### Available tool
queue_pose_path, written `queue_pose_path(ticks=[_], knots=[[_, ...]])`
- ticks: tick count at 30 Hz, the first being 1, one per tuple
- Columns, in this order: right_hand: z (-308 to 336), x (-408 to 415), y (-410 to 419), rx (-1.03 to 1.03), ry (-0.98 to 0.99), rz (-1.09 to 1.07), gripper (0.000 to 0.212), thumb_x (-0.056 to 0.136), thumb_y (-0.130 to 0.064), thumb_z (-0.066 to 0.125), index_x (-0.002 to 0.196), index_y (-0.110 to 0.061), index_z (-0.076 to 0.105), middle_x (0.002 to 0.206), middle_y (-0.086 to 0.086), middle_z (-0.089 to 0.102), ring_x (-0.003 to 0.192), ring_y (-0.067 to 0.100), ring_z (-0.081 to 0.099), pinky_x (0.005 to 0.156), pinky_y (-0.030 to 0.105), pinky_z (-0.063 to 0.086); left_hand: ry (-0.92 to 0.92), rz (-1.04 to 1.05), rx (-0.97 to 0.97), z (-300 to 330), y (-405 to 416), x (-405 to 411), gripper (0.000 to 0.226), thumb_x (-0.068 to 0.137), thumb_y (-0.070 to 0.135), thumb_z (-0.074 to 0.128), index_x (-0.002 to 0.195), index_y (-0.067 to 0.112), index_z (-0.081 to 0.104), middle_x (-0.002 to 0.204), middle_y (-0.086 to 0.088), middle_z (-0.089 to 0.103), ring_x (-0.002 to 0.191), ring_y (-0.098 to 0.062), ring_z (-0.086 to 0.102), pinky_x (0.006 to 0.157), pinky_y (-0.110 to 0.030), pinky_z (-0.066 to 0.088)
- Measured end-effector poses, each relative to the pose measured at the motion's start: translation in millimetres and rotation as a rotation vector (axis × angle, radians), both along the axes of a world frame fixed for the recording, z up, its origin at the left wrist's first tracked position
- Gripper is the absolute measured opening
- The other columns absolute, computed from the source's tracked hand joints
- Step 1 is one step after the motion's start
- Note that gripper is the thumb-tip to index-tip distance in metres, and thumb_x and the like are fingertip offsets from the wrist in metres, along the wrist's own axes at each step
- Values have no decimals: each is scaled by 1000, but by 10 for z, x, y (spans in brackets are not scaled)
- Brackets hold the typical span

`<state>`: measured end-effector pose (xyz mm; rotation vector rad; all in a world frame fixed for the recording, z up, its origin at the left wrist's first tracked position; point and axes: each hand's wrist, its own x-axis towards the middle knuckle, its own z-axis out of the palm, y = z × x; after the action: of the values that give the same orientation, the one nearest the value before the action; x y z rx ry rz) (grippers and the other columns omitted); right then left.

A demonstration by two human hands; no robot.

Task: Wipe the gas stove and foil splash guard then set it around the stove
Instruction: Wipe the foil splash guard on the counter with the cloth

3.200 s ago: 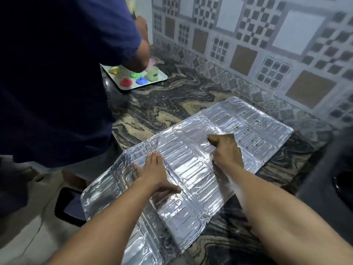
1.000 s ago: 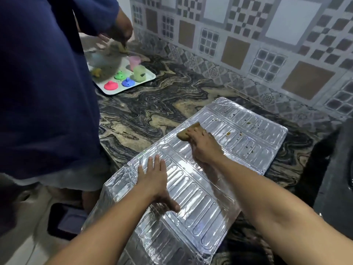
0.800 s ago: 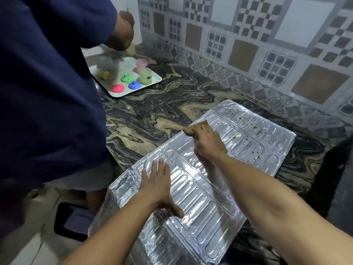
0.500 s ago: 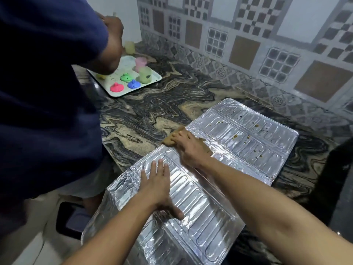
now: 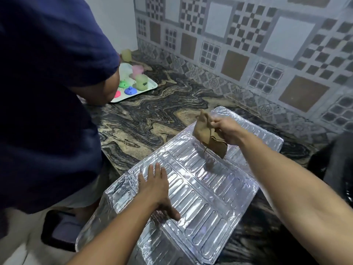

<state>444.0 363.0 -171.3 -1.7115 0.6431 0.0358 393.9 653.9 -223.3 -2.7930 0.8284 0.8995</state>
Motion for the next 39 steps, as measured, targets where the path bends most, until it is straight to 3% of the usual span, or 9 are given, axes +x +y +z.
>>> queue_pose_path(ticks=[3,5,7,12,16,18,26,33,39], knots=[[-17,-269,-124,-287,152,-49,36,90,5,41,119,3,61,91,16,58,79,25,56,64,31,44,1,9,26,36,-35,-3,159,47,74,78,149,6,-23,154,-18,-32,143,-39,-26,116,-62,-7],[-18,-428,-190,-707,230,-212,42,87,2,43,127,-1,57,120,21,62,106,35,59,85,37,49,-7,2,56,58,-58,-7,159,48,74,78,149,4,-23,154,-20,-31,143,-40,-24,115,-63,-5],[-23,-552,-98,-875,159,-233,47,85,0,45,130,-8,55,131,18,57,117,36,54,96,40,46,-19,-13,106,105,-107,-8,158,48,75,77,149,1,-18,156,-23,-25,145,-43,-18,115,-64,-2],[-198,-709,320,-1101,-17,429,36,92,-22,52,128,-18,55,132,7,55,119,28,51,100,38,42,-122,122,-62,310,-382,192,127,54,82,68,148,8,25,157,-18,22,146,-39,13,115,-62,12],[-626,-700,319,-1296,58,735,59,99,-41,20,155,-24,11,163,0,8,150,25,2,121,41,5,-200,75,-154,228,-621,407,136,59,80,66,153,4,5,162,-16,1,149,-35,-4,118,-58,6],[-782,-703,235,-1335,67,737,65,93,-51,-1,155,-29,-4,162,-3,-6,149,22,-10,121,42,-3,-149,57,-175,135,-709,495,140,59,78,69,154,5,-3,162,-15,-10,149,-33,-12,119,-57,2],[-922,-466,-49,-1221,42,634,67,94,-65,1,152,-35,-12,161,-6,-16,146,15,-22,119,46,-9,-27,78,-150,-79,-804,645,150,51,75,76,153,12,-15,159,-13,-24,146,-32,-23,117,-59,-6],[-942,19,-477,-1171,168,339,59,101,-52,7,154,-26,1,163,2,-1,150,25,-7,116,48,-6,-16,63,-101,-55,-853,652,150,53,73,76,152,10,-17,159,-14,-25,147,-33,-21,117,-59,-3],[-945,210,-284,-1206,66,507,56,102,-48,10,154,-32,-1,164,-1,-2,149,26,-8,117,52,-5,-33,43,-53,-65,-887,675,151,52,75,75,152,8,-17,158,-18,-26,146,-36,-22,117,-61,-2]])
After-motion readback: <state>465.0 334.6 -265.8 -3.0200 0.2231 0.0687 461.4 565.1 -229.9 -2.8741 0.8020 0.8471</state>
